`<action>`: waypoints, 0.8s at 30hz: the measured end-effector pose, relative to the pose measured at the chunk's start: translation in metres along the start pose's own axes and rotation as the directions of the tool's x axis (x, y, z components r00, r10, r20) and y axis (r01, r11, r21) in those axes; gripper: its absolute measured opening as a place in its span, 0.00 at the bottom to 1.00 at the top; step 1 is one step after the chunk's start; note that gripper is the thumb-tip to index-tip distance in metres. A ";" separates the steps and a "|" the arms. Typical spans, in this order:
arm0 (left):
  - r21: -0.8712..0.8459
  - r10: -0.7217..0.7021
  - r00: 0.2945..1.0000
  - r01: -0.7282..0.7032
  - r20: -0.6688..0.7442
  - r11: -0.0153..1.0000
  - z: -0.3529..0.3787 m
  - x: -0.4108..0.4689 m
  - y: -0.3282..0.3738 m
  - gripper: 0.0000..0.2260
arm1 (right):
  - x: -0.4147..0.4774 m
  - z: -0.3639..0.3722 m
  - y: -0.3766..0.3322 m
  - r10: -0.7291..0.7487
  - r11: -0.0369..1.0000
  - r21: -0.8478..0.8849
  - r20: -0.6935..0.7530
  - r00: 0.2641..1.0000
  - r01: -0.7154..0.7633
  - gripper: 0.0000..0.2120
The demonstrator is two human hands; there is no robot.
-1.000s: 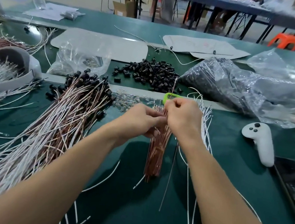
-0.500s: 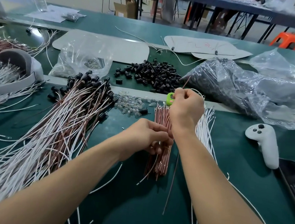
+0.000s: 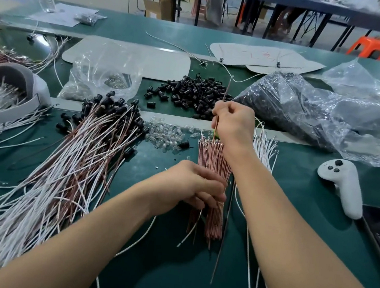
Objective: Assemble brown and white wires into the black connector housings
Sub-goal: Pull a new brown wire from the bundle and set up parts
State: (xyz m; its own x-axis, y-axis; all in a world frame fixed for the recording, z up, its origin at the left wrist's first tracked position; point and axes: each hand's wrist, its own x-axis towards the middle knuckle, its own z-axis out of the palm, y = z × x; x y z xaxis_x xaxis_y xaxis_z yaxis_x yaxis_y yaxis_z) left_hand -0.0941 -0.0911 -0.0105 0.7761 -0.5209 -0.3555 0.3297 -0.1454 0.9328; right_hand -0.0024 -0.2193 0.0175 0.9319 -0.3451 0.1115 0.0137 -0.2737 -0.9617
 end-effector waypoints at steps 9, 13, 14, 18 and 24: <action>-0.140 0.055 0.924 -0.116 -0.379 0.983 -0.035 0.007 0.020 0.09 | -0.009 -0.001 0.020 0.112 0.960 0.252 0.056 0.992 -0.122 0.11; -0.060 0.104 0.878 -0.149 -0.467 0.987 -0.042 0.016 0.023 0.11 | -0.019 -0.005 0.014 0.086 0.942 0.281 0.332 0.939 -0.186 0.02; -0.031 0.115 0.882 -0.145 -0.457 0.989 -0.043 0.018 0.024 0.11 | -0.021 -0.005 0.014 0.070 0.957 0.240 0.361 0.930 -0.165 0.04; 0.140 0.155 0.918 -0.111 -0.364 0.984 -0.055 0.023 0.028 0.12 | -0.023 -0.006 0.014 0.121 0.934 0.288 0.296 0.948 -0.209 0.10; 0.385 0.239 0.870 -0.062 -0.431 0.921 -0.082 0.030 0.045 0.09 | -0.022 -0.004 0.021 0.214 0.817 0.465 0.306 0.928 -0.342 0.09</action>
State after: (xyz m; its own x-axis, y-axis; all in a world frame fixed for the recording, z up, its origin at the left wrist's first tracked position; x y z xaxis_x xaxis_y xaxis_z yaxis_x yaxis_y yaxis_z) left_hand -0.0115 -0.0441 0.0158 0.9857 -0.1260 -0.1119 0.0482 -0.4251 0.9038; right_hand -0.0245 -0.2212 -0.0041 0.9783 -0.1045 -0.1790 -0.1388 0.3113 -0.9401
